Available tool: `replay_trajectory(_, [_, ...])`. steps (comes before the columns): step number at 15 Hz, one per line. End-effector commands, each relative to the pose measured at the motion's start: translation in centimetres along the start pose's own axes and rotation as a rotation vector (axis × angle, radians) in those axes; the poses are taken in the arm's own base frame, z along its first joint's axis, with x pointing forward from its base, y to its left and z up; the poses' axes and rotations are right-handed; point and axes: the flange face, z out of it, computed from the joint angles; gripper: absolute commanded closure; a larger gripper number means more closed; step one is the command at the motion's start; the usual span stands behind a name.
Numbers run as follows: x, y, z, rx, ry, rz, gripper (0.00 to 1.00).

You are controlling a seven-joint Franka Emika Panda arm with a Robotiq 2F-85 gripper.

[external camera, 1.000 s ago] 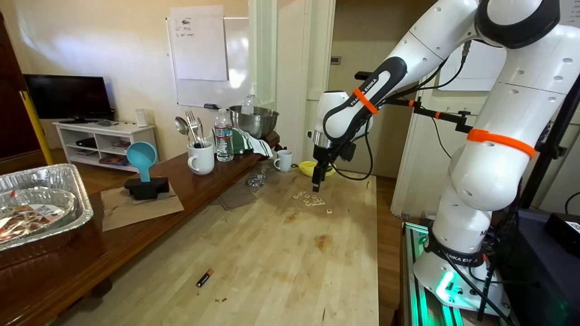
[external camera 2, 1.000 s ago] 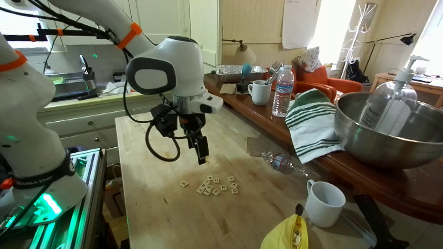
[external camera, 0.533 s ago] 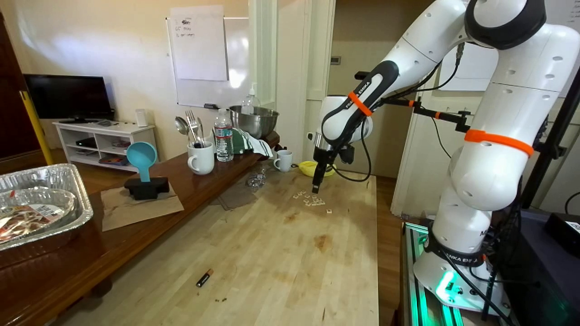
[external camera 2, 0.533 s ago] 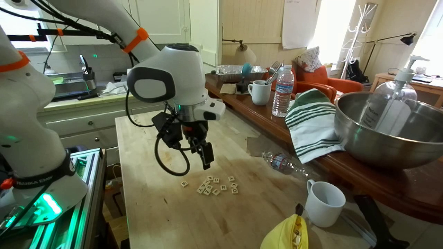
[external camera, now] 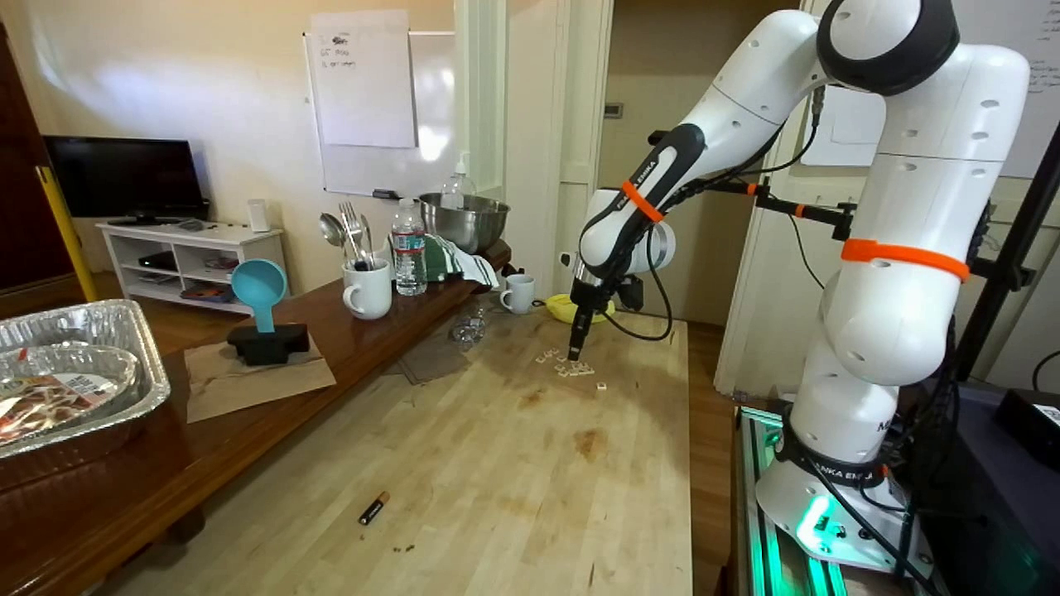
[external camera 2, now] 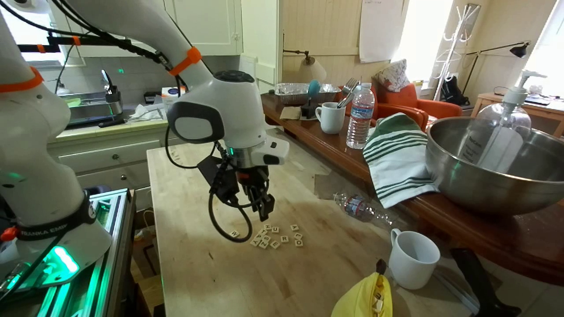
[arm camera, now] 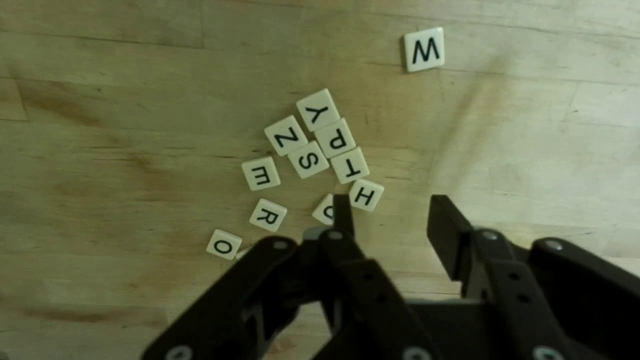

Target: Spell out the word hurt

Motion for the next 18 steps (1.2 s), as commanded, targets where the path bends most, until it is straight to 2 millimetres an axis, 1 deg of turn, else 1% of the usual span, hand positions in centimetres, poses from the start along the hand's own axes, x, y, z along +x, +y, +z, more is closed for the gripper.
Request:
replay_trajectory(1, [0.9,0.1,2.1,-0.021,0.019,-0.017,0.87])
replay_trajectory(3, [1.1,0.0,2.9,-0.027,0.022,-0.018,1.00])
replay_trajectory(7, [1.7,-0.2,4.2,-0.028,0.015,-0.016,1.00])
replay_trajectory(14, [2.8,0.1,5.6,-0.039,0.009,-0.024,1.00])
replay_trajectory(18, [3.0,0.0,6.2,-0.036,-0.003,-0.028,1.00])
